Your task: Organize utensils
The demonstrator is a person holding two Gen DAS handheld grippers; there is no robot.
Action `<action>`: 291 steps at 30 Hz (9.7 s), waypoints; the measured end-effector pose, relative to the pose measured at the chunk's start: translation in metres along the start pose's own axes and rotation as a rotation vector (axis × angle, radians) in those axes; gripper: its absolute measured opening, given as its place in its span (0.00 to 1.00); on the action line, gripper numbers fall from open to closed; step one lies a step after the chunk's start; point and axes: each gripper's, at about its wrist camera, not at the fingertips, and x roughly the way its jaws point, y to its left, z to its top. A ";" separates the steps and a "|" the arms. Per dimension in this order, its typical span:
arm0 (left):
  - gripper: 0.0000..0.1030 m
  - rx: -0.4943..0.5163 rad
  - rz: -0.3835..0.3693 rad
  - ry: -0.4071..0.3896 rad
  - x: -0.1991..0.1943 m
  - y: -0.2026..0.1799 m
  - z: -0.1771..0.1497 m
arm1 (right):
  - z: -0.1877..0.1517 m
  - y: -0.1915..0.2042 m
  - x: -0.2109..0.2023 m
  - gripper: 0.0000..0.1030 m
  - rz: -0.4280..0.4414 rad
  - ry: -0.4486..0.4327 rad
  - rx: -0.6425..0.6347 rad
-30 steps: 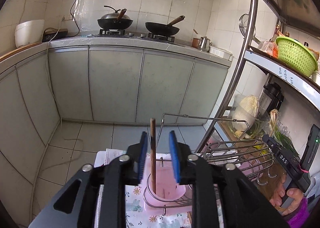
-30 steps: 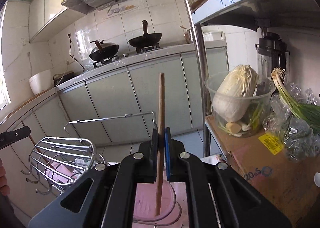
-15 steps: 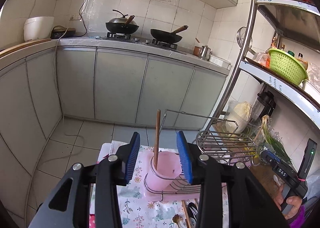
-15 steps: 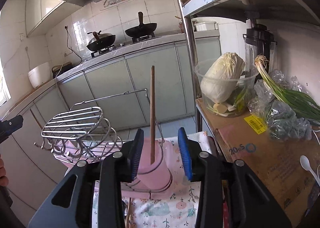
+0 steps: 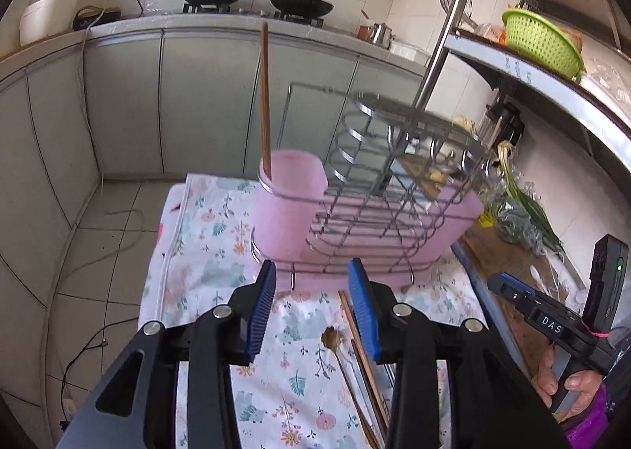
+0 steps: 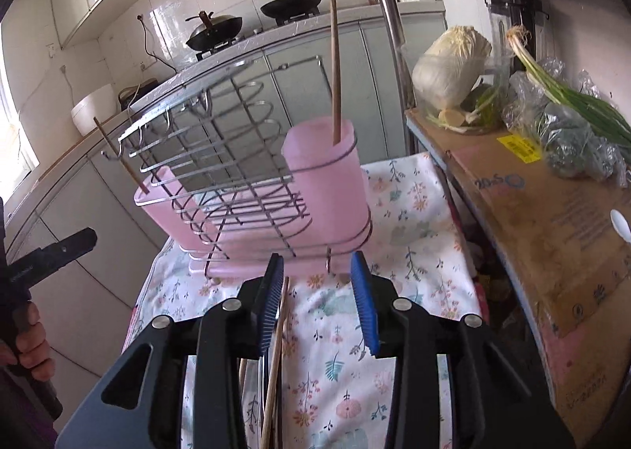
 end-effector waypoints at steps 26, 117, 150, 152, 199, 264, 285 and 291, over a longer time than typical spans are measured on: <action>0.19 -0.038 0.038 0.415 0.147 -0.021 -0.077 | -0.048 -0.016 0.046 0.35 0.062 0.192 0.044; 0.02 -0.032 0.030 0.225 0.075 0.031 -0.034 | -0.031 -0.016 0.083 0.06 0.063 0.330 0.093; 0.02 0.092 0.329 -0.683 -0.025 -0.029 0.134 | 0.161 0.019 -0.042 0.06 0.054 -0.686 -0.075; 0.02 0.119 0.363 -0.699 -0.012 -0.033 0.129 | 0.164 0.020 -0.034 0.06 0.036 -0.717 -0.092; 0.05 0.037 0.157 -0.350 0.048 0.005 0.077 | 0.088 -0.007 0.017 0.06 -0.044 -0.427 -0.077; 0.03 -0.106 0.066 0.450 0.122 -0.001 -0.058 | -0.055 0.023 0.124 0.23 0.056 0.543 -0.072; 0.03 -0.115 -0.018 0.048 0.017 0.020 -0.008 | -0.018 0.011 0.042 0.04 0.093 0.128 -0.016; 0.03 -0.107 -0.016 -0.134 -0.025 0.017 0.028 | 0.029 0.006 -0.015 0.04 0.140 -0.119 0.010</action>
